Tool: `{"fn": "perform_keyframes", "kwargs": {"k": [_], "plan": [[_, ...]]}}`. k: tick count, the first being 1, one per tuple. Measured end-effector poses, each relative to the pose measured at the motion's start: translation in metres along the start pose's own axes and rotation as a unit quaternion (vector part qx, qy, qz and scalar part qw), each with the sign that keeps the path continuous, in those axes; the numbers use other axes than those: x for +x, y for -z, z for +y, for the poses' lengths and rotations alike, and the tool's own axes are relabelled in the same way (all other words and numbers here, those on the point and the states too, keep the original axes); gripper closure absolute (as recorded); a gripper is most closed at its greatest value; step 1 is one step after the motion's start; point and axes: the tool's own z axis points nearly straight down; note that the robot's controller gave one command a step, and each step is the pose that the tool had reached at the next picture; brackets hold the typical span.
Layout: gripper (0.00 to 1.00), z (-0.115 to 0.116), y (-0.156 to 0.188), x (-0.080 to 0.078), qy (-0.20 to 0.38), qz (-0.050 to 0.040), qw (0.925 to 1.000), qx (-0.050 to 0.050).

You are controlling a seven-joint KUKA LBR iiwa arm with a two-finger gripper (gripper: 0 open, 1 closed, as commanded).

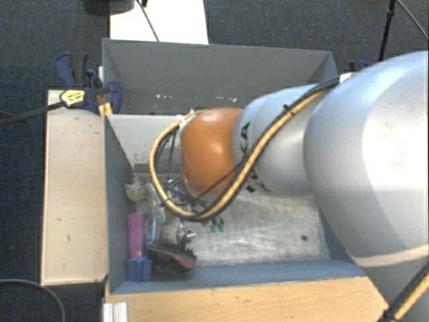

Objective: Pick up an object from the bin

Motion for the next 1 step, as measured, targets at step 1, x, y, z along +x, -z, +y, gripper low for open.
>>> {"fn": "perform_keyframes", "kwargs": {"k": [1], "plan": [[0.0, -0.0359, 0.0578, 0.0523, 0.007, 0.0044, 1.0, -0.003]]}}
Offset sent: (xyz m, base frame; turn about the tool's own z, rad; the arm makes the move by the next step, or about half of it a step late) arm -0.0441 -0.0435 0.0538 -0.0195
